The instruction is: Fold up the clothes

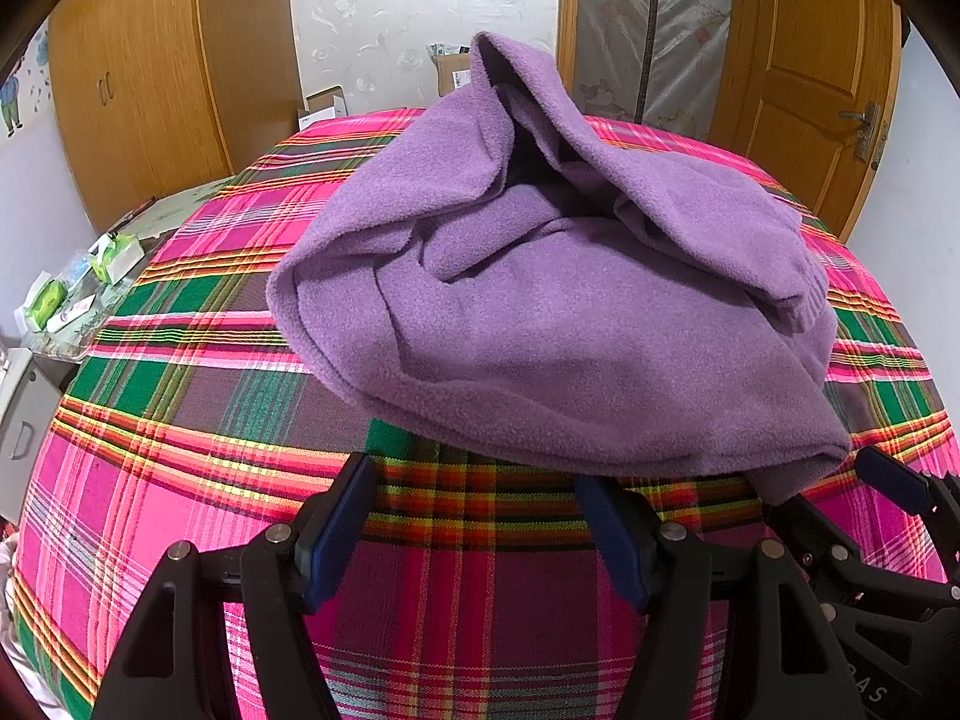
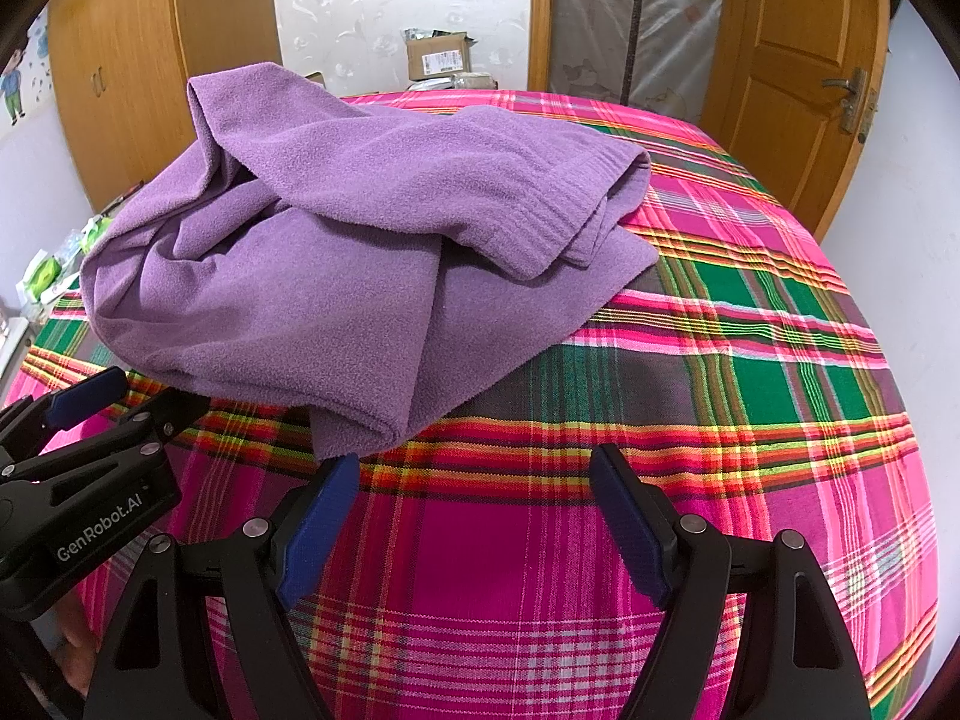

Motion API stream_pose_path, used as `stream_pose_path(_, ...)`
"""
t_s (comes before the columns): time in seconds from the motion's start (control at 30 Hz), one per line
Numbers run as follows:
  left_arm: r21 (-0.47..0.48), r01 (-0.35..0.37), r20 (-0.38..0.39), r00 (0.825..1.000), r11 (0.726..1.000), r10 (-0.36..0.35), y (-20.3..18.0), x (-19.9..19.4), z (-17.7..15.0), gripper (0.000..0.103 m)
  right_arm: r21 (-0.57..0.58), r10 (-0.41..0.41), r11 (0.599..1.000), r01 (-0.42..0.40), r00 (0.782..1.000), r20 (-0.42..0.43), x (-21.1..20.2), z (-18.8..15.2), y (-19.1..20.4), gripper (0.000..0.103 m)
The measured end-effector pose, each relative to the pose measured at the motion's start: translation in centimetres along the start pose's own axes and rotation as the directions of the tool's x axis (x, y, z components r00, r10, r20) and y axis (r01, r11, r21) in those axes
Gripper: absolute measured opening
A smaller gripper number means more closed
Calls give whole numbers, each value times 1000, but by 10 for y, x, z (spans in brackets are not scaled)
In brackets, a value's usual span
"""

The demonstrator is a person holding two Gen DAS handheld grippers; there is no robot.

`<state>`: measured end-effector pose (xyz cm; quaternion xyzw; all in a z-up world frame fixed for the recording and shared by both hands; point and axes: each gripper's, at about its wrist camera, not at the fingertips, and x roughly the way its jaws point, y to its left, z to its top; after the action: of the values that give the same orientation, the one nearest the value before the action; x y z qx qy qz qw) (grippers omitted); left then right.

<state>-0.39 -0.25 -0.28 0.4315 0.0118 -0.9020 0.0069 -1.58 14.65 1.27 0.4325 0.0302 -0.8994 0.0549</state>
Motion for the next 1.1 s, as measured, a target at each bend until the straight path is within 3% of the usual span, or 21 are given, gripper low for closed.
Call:
stream_pose_path(0.27, 35, 32, -3, 999, 999, -32, 1, -2, -2, 69, -21, 21, 1000, -21, 1000, -1, 0, 0, -2, 80)
stream_pose_path(0.5, 97, 81, -8, 997, 992, -81, 12, -17, -3, 65, -67, 111, 992, -110, 994, 8, -8, -8, -10, 79)
stream_pose_path(0.63, 187, 142, 55, 986, 972, -155, 13, -44, -2, 64, -78, 159, 984, -157, 987, 14, -12, -9, -19, 68)
stream_pose_path(0.73, 274, 136, 109, 979, 952, -171, 4, -66, 0, 63, -82, 188, 979, -186, 982, 16, -16, -9, -26, 57)
stream_pose_path(0.83, 380, 102, 167, 970, 919, -176, -9, -80, 11, 63, -70, 233, 970, -231, 972, 33, -23, -5, -34, 45)
stream_pose_path(0.9, 456, 66, 184, 969, 888, -167, -22, -81, 19, 63, -56, 265, 963, -262, 963, 54, -27, 1, -40, 42)
stream_pose_path(1.1, 668, 21, 158, 973, 744, -169, -59, -50, 43, 63, -37, 289, 957, -287, 950, 119, -28, 29, -55, 40)
